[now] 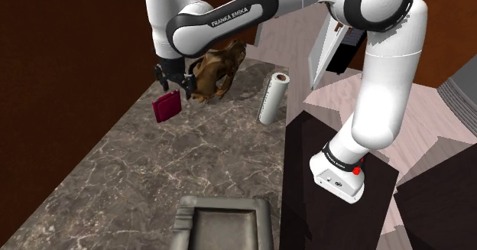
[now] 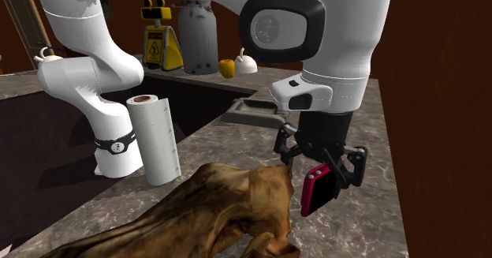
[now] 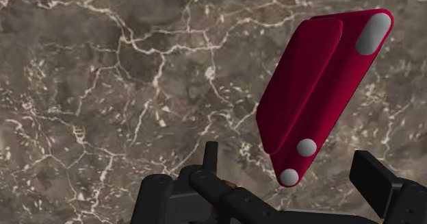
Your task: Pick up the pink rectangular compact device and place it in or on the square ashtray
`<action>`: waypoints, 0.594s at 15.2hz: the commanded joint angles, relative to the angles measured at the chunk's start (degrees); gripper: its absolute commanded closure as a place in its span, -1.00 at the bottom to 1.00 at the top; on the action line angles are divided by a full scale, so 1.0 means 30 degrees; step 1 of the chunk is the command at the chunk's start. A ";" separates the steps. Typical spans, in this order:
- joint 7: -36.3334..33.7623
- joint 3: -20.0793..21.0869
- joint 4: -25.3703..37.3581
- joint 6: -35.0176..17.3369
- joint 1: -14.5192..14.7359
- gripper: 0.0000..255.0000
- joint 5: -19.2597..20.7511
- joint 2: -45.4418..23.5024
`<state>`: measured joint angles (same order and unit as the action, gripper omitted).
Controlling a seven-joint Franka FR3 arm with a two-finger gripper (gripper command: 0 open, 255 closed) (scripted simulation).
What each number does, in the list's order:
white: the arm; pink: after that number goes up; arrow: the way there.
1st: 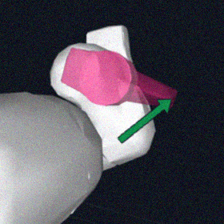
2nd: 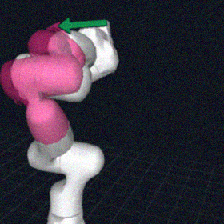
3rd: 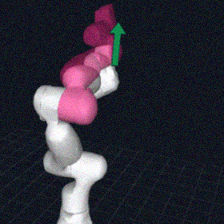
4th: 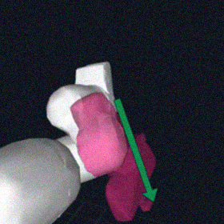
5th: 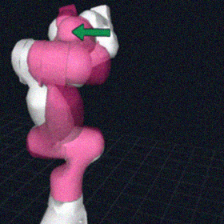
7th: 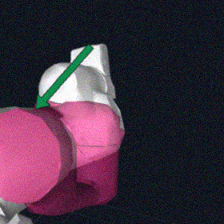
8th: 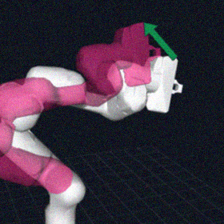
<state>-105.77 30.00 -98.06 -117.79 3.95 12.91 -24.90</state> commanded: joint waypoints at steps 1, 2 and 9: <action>-0.0086 -0.0075 -0.0238 -0.0422 0.0028 -1.00 0.0130 -0.0202; -0.0156 -0.0133 -0.0415 -0.0750 0.0061 -1.00 0.0241 -0.0374; -0.0156 -0.0134 -0.0415 -0.0750 0.0061 -1.00 0.0241 -0.0374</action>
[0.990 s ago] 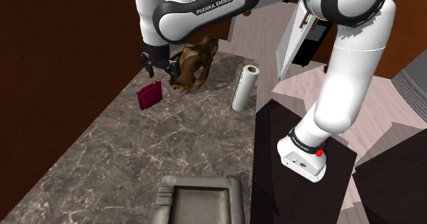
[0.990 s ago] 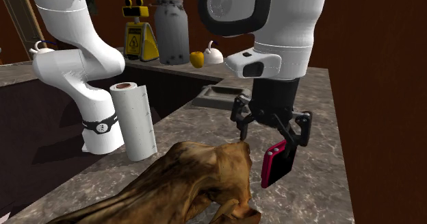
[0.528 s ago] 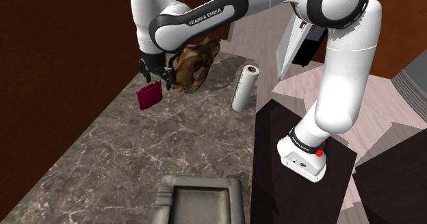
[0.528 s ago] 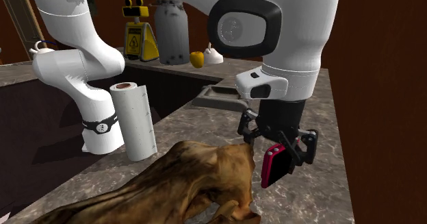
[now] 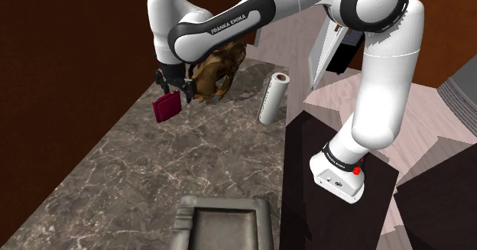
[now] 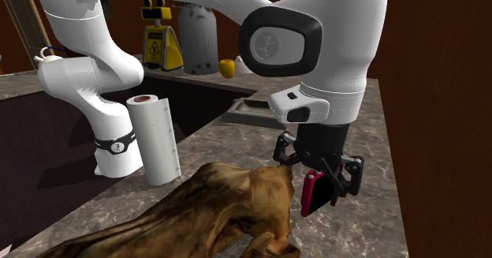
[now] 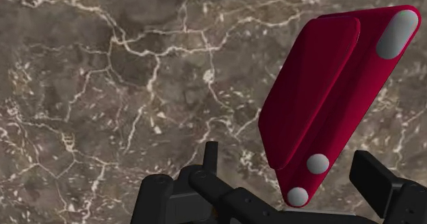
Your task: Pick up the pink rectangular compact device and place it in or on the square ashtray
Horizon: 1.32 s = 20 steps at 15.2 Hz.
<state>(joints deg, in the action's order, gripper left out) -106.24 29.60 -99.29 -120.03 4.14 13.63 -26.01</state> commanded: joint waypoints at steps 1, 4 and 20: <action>-0.0002 -0.0001 -0.0004 -0.0004 0.0000 -1.00 0.0001 -0.0003; 0.0014 0.0008 0.0003 0.0032 -0.0013 1.00 -0.0019 0.0031; 0.0358 0.0311 0.1051 0.1882 -0.0166 1.00 -0.0597 0.0946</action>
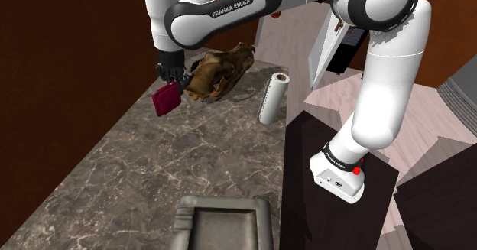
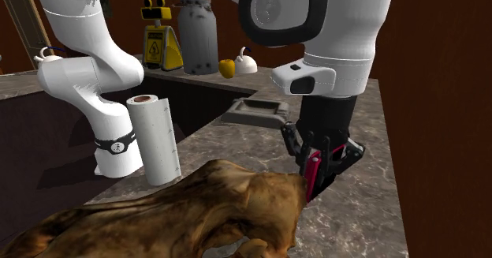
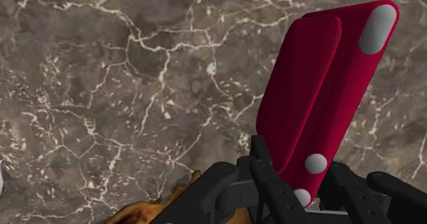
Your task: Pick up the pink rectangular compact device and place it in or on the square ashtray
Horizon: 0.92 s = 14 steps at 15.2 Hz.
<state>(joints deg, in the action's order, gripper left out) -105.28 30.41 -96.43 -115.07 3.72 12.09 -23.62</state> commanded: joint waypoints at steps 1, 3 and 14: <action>0.0075 0.0070 0.0238 0.0447 -0.0037 1.00 -0.0141 0.0235; 0.0141 0.0122 0.0535 0.0887 -0.0054 1.00 -0.0248 0.0401; 0.0410 0.0325 0.2474 0.3346 -0.0039 1.00 -0.0666 0.1017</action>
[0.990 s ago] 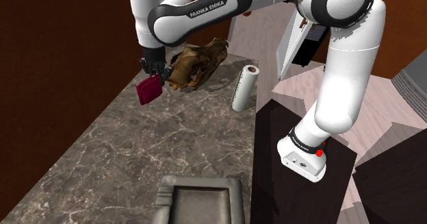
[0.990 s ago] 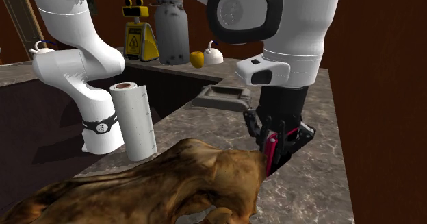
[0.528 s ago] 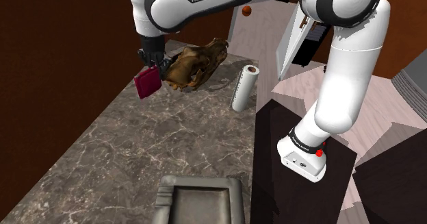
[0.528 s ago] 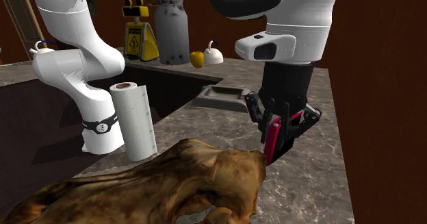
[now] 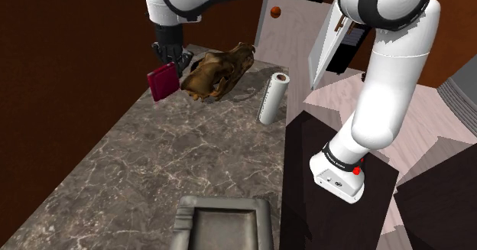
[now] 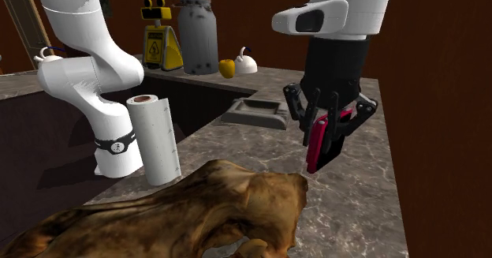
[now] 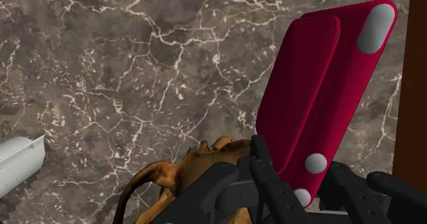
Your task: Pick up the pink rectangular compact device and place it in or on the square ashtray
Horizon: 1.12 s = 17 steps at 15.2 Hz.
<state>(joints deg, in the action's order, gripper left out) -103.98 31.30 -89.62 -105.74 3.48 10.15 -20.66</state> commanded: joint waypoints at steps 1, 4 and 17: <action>-0.0199 0.0188 -0.0619 -0.0032 -0.0004 1.00 -0.0286 0.0647; -0.0683 0.0674 -0.2850 -0.0714 -0.0047 1.00 -0.1118 0.2409; -0.2710 0.2628 -0.9419 -0.1963 0.1305 1.00 -0.5208 0.8984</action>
<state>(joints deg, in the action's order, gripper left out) -111.77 38.87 -116.25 -111.16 6.95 -4.39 4.79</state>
